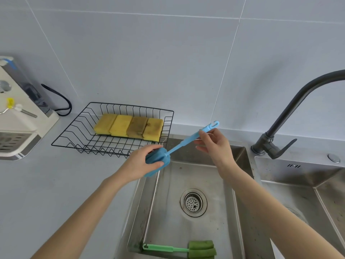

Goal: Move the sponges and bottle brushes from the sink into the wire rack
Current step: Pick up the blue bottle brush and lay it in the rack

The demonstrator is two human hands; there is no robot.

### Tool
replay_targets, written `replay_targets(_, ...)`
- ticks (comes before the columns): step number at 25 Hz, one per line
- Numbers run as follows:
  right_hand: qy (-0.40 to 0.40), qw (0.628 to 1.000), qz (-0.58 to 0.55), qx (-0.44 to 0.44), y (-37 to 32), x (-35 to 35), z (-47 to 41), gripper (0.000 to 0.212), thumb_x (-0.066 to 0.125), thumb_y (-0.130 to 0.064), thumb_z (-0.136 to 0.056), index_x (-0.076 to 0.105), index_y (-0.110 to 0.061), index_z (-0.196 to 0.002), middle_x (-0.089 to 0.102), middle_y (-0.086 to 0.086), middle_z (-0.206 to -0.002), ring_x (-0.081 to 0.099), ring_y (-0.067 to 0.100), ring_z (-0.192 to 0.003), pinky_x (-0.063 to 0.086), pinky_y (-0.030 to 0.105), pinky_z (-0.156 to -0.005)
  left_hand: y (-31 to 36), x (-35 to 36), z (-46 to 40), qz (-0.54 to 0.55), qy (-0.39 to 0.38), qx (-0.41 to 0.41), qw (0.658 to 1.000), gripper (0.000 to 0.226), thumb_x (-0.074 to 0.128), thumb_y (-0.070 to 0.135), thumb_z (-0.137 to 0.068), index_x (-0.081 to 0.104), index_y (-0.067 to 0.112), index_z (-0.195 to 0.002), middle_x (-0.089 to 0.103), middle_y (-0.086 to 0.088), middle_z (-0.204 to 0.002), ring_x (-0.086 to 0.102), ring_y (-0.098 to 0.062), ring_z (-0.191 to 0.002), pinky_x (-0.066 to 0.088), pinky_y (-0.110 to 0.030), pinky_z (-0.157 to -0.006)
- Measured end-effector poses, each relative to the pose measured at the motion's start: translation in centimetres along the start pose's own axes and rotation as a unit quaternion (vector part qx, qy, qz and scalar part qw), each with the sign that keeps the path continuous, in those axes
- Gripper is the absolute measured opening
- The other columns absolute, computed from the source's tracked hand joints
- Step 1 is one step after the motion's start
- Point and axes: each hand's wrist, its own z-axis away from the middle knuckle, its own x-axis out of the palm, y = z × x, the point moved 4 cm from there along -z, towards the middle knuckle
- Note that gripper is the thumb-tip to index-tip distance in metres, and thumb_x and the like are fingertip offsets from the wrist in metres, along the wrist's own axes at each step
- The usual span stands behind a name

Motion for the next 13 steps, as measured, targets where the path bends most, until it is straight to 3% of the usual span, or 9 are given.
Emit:
replay_targets(4, 0.01, 0.998, -0.051, 0.018, -0.7, 0.6, -1.8, 0.017, 0.049, -0.028, -0.093, 0.058, -0.015, -0.087, 0.066, -0.001, -0.078, 0.068, 0.011, -0.075, 0.057, 0.012, -0.063, -0.3, -1.9, -2.4, -0.025, 0.015, 0.01, 1.0, 0.047, 0.067, 0.018, -0.079, 0.052, 0.02, -0.123, 0.051, 0.011, -0.111, 0.047, -0.007, -0.101, 0.035, -0.007, -0.073)
replay_targets(8, 0.017, 0.997, -0.069, 0.039, -0.3, 1.7, -4.3, 0.017, 0.045, -0.022, -0.096, 0.055, -0.011, -0.089, 0.065, 0.002, -0.082, 0.067, 0.011, -0.075, 0.057, 0.014, -0.064, -1.5, -3.3, -5.3, -0.07, 0.035, 0.01, 0.997, 0.05, 0.065, 0.017, -0.08, 0.049, 0.019, -0.127, 0.048, -0.003, -0.125, 0.046, -0.016, -0.11, 0.033, -0.022, -0.09)
replay_targets(13, 0.013, 0.995, -0.073, 0.064, 1.4, 3.4, -7.2, 0.015, 0.045, -0.018, -0.095, 0.055, -0.013, -0.085, 0.066, 0.002, -0.083, 0.068, 0.011, -0.077, 0.057, 0.014, -0.067, -4.2, -3.2, -8.8, -0.102, 0.025, -0.018, 0.994, 0.051, 0.063, 0.014, -0.081, 0.047, 0.02, -0.13, 0.046, -0.01, -0.128, 0.044, -0.023, -0.117, 0.031, -0.026, -0.095)
